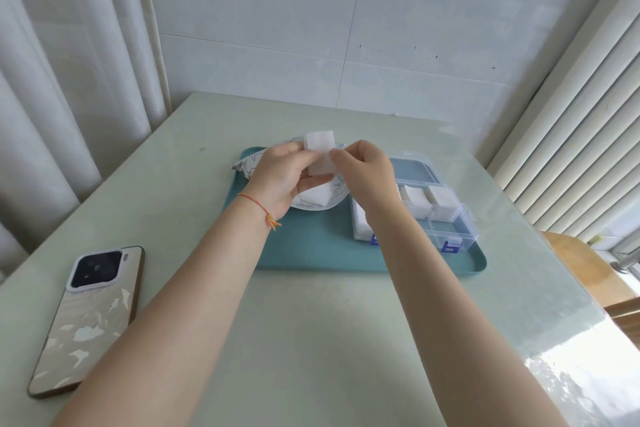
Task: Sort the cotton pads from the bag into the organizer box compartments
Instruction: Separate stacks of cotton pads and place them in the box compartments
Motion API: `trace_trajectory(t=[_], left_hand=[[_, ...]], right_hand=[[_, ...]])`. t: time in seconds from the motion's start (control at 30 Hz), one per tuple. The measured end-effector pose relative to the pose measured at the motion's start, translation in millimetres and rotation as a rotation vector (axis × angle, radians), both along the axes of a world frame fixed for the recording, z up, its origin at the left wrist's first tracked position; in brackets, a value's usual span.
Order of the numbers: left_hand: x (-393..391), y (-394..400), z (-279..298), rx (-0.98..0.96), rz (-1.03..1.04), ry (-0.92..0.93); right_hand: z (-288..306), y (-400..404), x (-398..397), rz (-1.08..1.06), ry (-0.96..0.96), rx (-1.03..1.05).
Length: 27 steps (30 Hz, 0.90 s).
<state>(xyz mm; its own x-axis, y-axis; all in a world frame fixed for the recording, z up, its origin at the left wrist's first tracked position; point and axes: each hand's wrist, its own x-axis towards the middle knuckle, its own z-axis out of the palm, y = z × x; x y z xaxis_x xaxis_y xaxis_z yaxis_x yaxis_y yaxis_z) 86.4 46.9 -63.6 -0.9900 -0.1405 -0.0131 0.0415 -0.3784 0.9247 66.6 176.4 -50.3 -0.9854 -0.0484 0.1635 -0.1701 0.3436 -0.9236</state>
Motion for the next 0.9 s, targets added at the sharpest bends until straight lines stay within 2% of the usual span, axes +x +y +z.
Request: trace_trajectory(t=[0.1, 0.2, 0.27, 0.4, 0.5, 0.7, 0.83, 0.9], left_hand=[[-2, -8, 0, -0.071, 0.137, -0.036], [-6, -16, -4, -0.166, 0.245, -0.069], [-7, -16, -8, -0.215, 0.256, -0.078], [-9, -15, -13, -0.218, 0.255, -0.088], [-10, -16, -15, -0.221, 0.258, -0.098], [-11, -15, -14, -0.205, 0.259, -0.102], [-9, -12, -13, -0.199, 0.277, -0.090], [-8, -10, -12, -0.206, 0.306, -0.077]], right_hand=[[-5, 8, -9, -0.059, 0.056, 0.158], [-18, 7, -15, 0.040, 0.146, 0.722], [-30, -1, -19, 0.139, 0.239, 0.976], [-46, -15, -27, 0.197, 0.277, 1.154], [-50, -17, -31, 0.181, 0.271, 1.198], [-48, -11, -32, 0.094, 0.406, 1.110], [-34, 6, -26, 0.081, 0.365, 0.994], [-22, 19, -20, 0.105, 0.247, 0.868]])
